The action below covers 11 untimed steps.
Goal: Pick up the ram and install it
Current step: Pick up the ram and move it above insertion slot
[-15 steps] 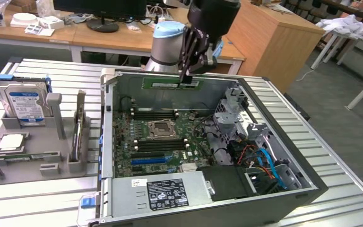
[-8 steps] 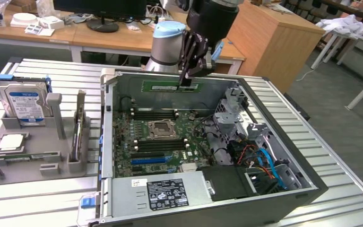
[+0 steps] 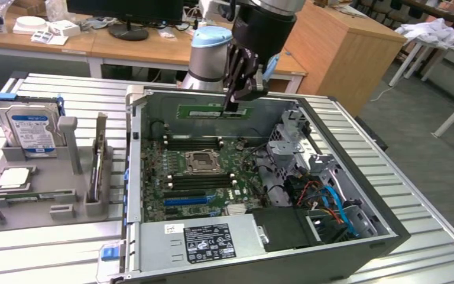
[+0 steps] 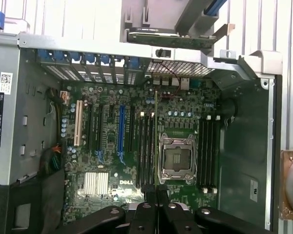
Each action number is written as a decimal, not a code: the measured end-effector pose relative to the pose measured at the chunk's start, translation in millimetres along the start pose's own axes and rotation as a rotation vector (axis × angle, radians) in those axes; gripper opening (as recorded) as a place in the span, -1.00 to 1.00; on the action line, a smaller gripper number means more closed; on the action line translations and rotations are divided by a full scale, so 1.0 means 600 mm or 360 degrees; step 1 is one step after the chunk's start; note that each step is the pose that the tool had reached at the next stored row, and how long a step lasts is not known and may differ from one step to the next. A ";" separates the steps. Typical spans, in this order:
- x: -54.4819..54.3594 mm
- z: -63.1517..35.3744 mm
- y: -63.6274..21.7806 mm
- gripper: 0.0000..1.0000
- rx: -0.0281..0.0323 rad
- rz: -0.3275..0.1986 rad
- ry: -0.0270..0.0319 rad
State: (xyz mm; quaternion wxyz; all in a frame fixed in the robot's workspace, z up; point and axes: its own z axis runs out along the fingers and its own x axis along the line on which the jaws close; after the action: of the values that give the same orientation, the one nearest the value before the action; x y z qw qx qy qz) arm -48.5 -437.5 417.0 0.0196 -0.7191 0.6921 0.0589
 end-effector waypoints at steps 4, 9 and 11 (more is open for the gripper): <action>0.001 0.007 0.000 -0.76 0.00011 0.0000 0.00000; 0.002 0.015 -0.001 -0.76 0.00024 0.0000 0.00000; 0.002 0.018 -0.001 -0.76 0.00027 0.0000 0.00001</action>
State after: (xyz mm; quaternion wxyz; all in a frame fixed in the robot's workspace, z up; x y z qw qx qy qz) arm -48.5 -437.5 406.0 0.0202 -0.7192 0.6921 0.0582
